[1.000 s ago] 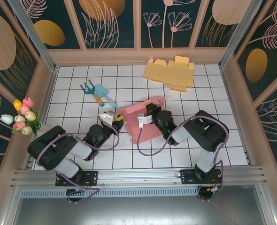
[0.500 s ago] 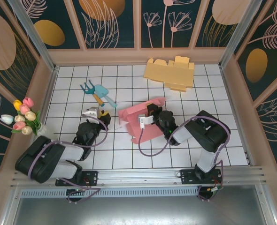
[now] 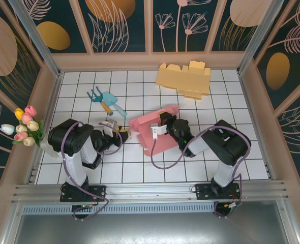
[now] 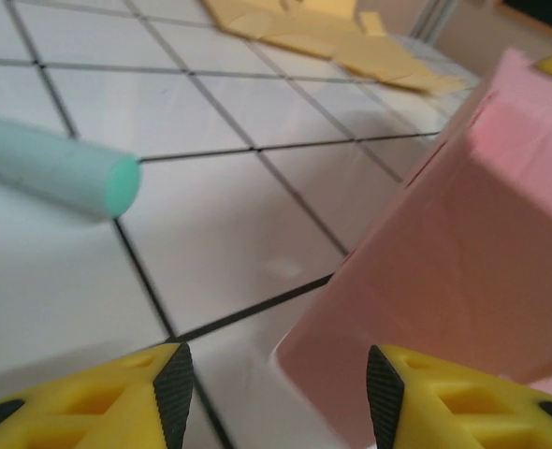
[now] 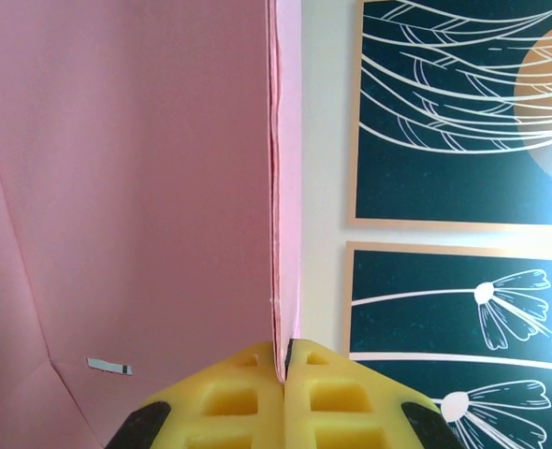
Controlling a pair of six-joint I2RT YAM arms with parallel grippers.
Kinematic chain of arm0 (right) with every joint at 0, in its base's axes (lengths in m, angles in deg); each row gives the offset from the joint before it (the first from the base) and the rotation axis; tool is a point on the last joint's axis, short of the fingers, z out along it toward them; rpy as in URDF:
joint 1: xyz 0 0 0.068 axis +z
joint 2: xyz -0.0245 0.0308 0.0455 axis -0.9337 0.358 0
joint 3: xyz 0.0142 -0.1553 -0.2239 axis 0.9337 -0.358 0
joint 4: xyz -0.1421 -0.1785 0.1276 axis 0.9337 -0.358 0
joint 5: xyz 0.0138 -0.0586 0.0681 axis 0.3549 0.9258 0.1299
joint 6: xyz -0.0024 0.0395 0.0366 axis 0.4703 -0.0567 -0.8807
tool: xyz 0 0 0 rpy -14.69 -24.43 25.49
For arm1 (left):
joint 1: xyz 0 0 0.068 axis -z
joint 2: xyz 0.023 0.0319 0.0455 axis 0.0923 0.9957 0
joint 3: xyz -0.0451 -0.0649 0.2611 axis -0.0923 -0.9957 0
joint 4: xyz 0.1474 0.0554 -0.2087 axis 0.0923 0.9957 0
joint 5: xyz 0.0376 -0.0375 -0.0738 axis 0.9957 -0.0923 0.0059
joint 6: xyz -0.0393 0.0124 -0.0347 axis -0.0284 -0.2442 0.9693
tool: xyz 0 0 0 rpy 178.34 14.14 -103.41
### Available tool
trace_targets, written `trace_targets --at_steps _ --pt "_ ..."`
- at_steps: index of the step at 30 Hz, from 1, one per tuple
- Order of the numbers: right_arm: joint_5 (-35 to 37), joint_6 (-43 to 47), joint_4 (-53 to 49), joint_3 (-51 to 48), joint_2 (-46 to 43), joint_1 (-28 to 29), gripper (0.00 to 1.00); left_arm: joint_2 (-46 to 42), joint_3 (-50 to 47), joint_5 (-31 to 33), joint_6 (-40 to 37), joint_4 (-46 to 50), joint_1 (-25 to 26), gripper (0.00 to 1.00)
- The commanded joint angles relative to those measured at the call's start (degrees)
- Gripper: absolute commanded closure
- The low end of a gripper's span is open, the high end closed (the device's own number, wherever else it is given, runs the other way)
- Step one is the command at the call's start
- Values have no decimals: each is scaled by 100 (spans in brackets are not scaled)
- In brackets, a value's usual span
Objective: Fold the paper box
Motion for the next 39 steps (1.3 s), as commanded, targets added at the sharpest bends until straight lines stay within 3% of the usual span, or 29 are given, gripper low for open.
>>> trace_targets --at_steps 1,13,21,28,39 --pt "-42 -27 -777 -144 -11 -85 100 54 299 -560 -69 -1134 -62 46" --pt "-130 -53 -886 -88 1 -103 100 96 1201 -1567 -283 142 -70 48" --pt "-79 -74 -928 4 88 -117 100 177 1202 -2441 -96 -21 -67 54" --pt "7 -10 -814 -21 40 -215 100 191 1124 -2469 42 -79 -67 53" --pt "-25 25 -944 22 36 -257 100 464 1195 -3042 293 -367 49 58"
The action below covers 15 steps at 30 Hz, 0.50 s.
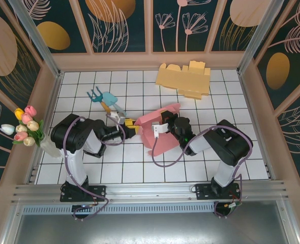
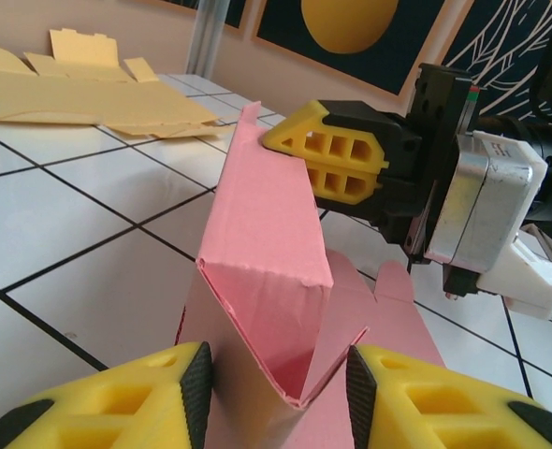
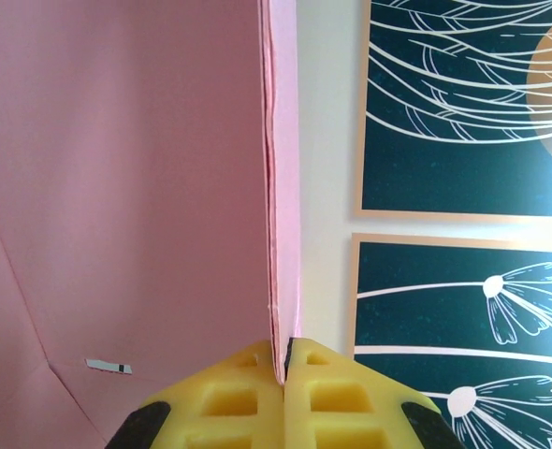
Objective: Fold the paper box
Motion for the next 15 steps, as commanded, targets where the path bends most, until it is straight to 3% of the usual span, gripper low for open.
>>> trace_targets --at_steps 1,9,15 --pt "87 21 -670 -51 133 -81 100 134 45 -407 87 -131 104 59" --pt "121 -27 -619 -76 168 -65 100 -276 290 247 -724 1337 769 63" --pt "157 -71 -495 -117 264 -12 100 -280 330 1092 -524 1484 918 63"
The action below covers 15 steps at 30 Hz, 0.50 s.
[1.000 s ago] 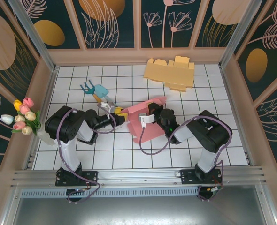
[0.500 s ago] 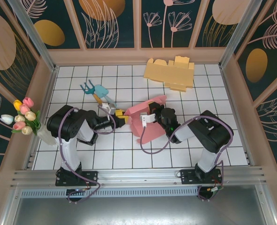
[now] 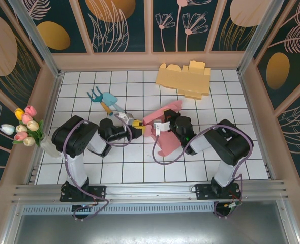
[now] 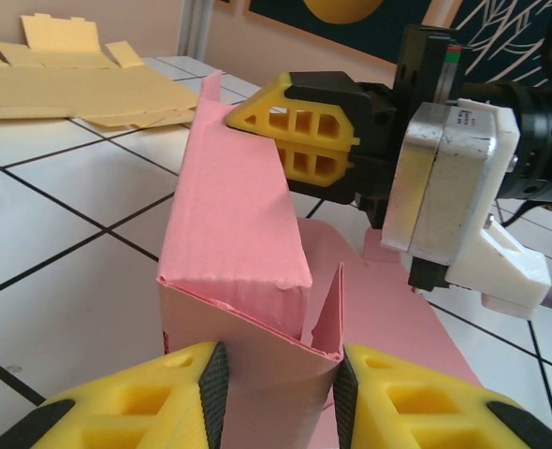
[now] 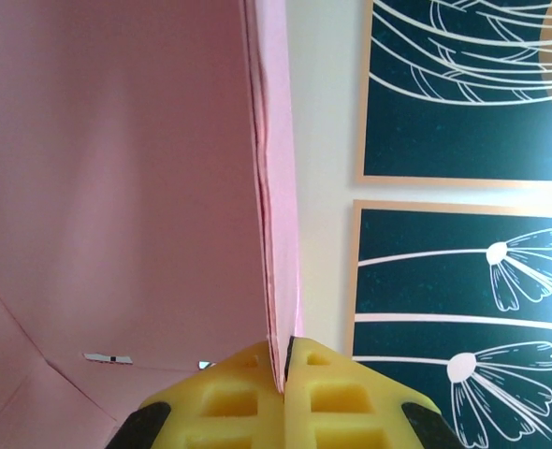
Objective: Fold the paper box
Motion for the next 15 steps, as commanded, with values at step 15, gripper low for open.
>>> trace_targets --at_steps 15 --pt "-37 -190 -212 -262 407 127 100 -38 -47 1205 13 871 771 56"
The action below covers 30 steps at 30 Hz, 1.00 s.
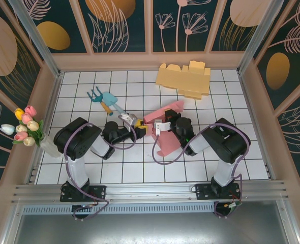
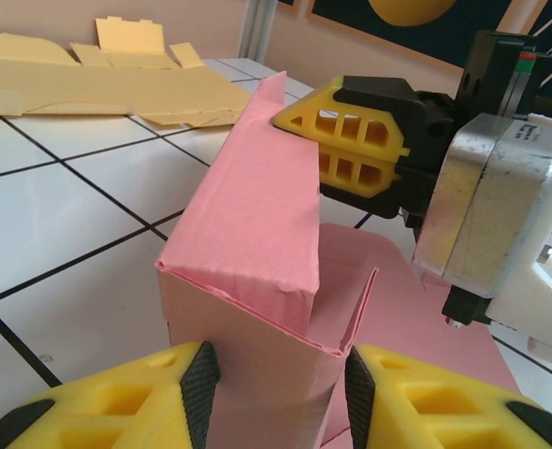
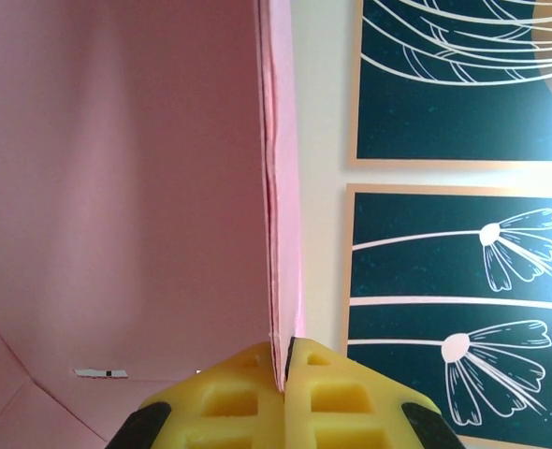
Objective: Fold the paper box
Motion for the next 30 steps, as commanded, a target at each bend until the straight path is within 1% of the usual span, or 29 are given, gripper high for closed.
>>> trace_targets --at_steps 1,5,10,13,17,20,26,30 --pt "-230 -175 -692 -184 164 143 100 32 25 -170 -79 798 250 57" --pt "-236 -185 -748 -175 125 161 100 42 122 -242 -167 1044 357 57" --pt "-201 -192 -745 -158 108 207 100 131 420 -61 -152 1561 480 58" --pt "-189 -226 -756 -163 72 215 100 198 423 38 -127 1569 483 57" --pt "-179 -245 -792 -167 48 223 100 301 347 -133 -112 1375 547 57" --pt "-196 -258 -855 -166 16 232 100 411 326 -229 -289 1354 631 55" --pt "-186 -276 -897 -211 -41 236 100 527 282 -673 -477 1251 630 54" --pt "-188 -289 -884 -227 -32 241 100 548 150 -821 -478 1082 630 54"
